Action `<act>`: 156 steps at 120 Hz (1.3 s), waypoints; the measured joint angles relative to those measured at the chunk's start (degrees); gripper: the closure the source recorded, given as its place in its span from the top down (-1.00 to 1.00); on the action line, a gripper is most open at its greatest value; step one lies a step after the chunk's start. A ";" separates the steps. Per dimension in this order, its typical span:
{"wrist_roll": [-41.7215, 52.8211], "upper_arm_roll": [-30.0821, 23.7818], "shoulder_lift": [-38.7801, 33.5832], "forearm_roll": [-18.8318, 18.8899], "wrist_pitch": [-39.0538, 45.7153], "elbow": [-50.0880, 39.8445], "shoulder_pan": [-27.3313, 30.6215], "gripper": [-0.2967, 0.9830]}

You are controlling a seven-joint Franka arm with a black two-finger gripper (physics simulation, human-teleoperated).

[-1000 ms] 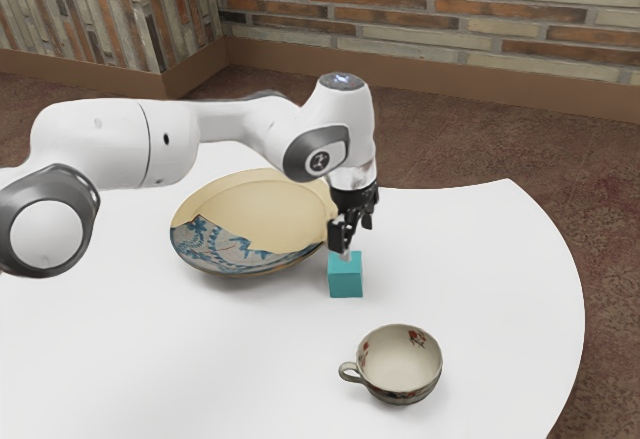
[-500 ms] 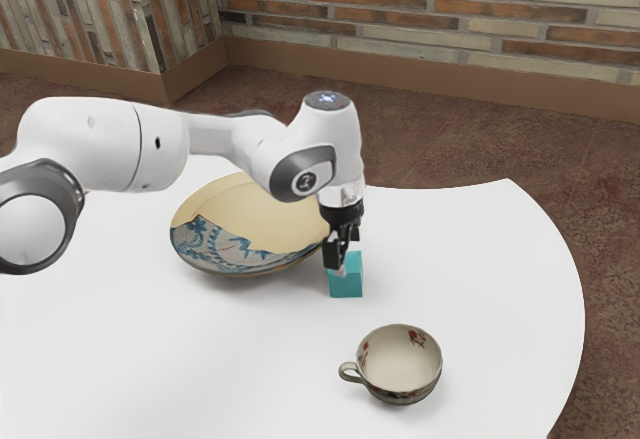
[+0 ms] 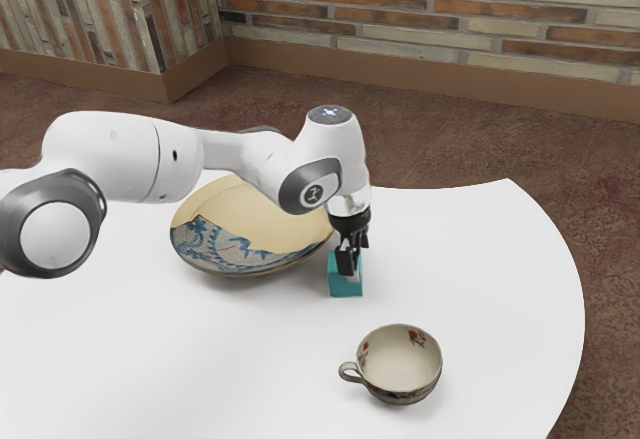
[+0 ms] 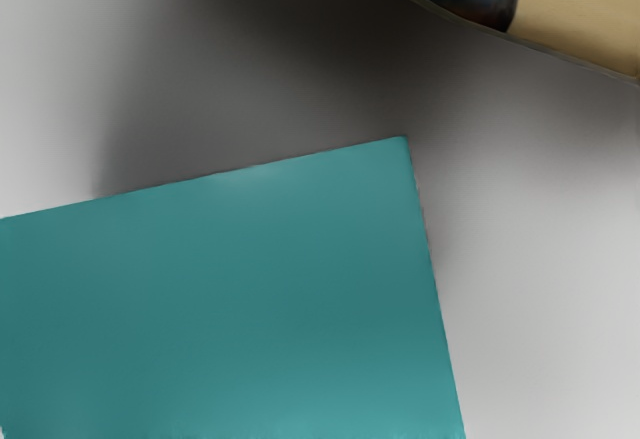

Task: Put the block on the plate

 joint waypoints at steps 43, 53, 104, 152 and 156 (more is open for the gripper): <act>-0.34 0.11 -0.58 -0.30 0.58 -0.63 0.03 0.11; -0.32 0.10 -0.61 -0.43 0.55 -0.61 -0.02 0.06; -0.33 0.09 -4.19 -1.00 -2.34 -0.12 -2.80 -0.11; -0.36 -1.78 -9.26 0.40 -12.91 7.07 -6.85 -0.12; -0.35 -2.85 -9.19 1.15 -14.61 8.48 -6.98 -0.12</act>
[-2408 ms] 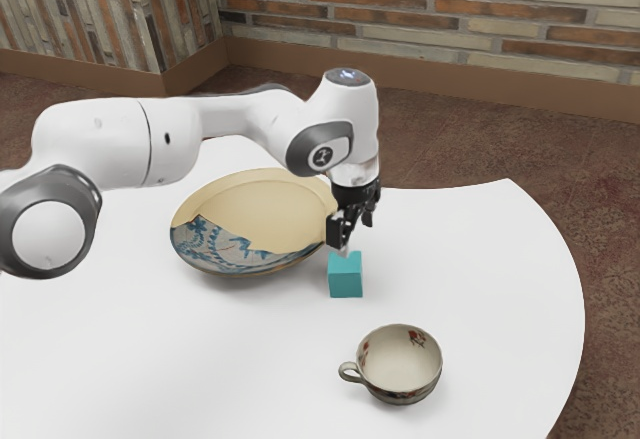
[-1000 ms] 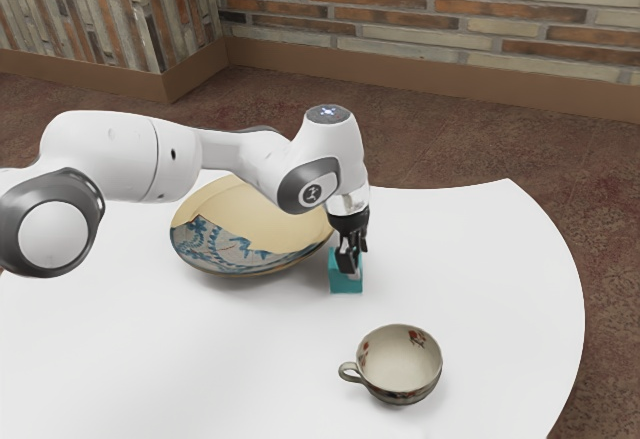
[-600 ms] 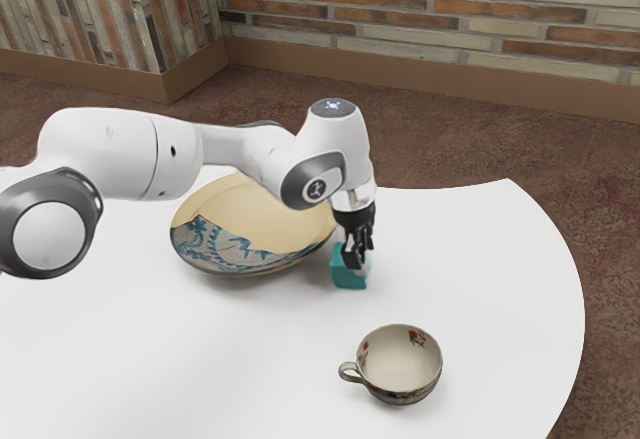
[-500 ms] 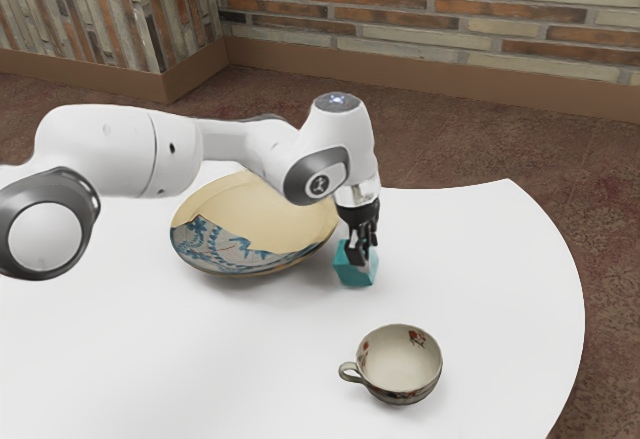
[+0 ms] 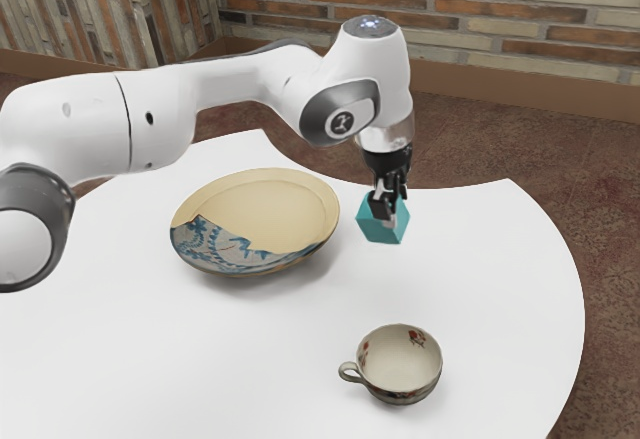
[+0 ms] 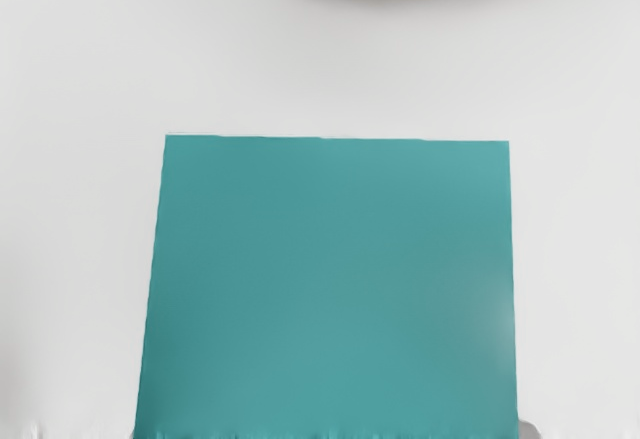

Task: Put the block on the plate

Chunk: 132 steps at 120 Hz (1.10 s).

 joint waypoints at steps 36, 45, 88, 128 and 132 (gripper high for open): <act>2.31 -9.30 11.37 8.05 -12.68 18.14 2.85 -0.16; 5.05 -9.05 13.96 8.60 -14.46 21.65 5.65 -0.17; 21.48 -8.35 13.99 2.74 -18.13 18.57 22.02 -0.16; 32.26 -8.28 14.63 -0.32 -16.03 15.41 25.31 0.11; 33.04 -8.29 14.61 -0.36 -15.91 15.40 25.25 0.16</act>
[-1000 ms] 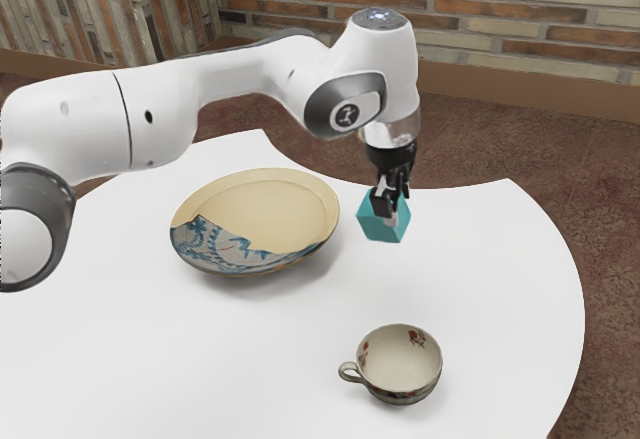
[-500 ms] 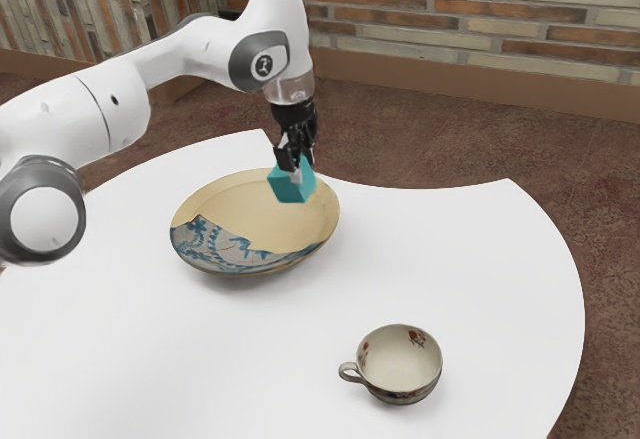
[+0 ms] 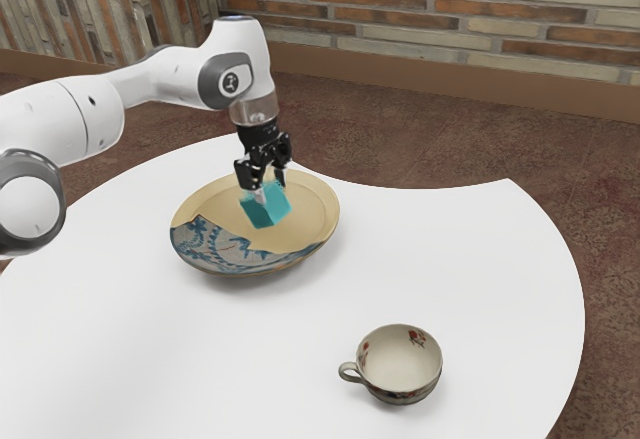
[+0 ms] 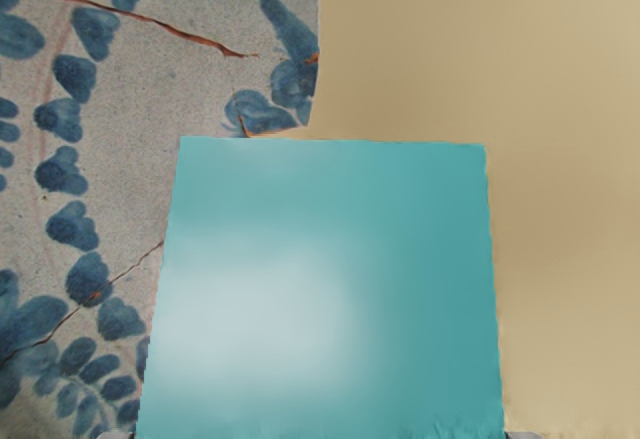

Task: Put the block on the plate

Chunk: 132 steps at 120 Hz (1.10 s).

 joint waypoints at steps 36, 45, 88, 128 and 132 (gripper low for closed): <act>3.15 -0.02 -19.05 -0.57 -5.04 -7.63 -9.00 0.45; 3.54 0.06 -23.61 -1.36 -8.04 -8.55 -12.65 0.47; 17.95 31.46 -42.29 -16.40 -18.61 -22.12 -31.51 0.52; 46.74 39.81 -45.55 -19.19 -14.99 -30.41 -28.63 0.53; 49.07 39.51 -45.66 -18.99 -14.70 -30.41 -28.62 0.54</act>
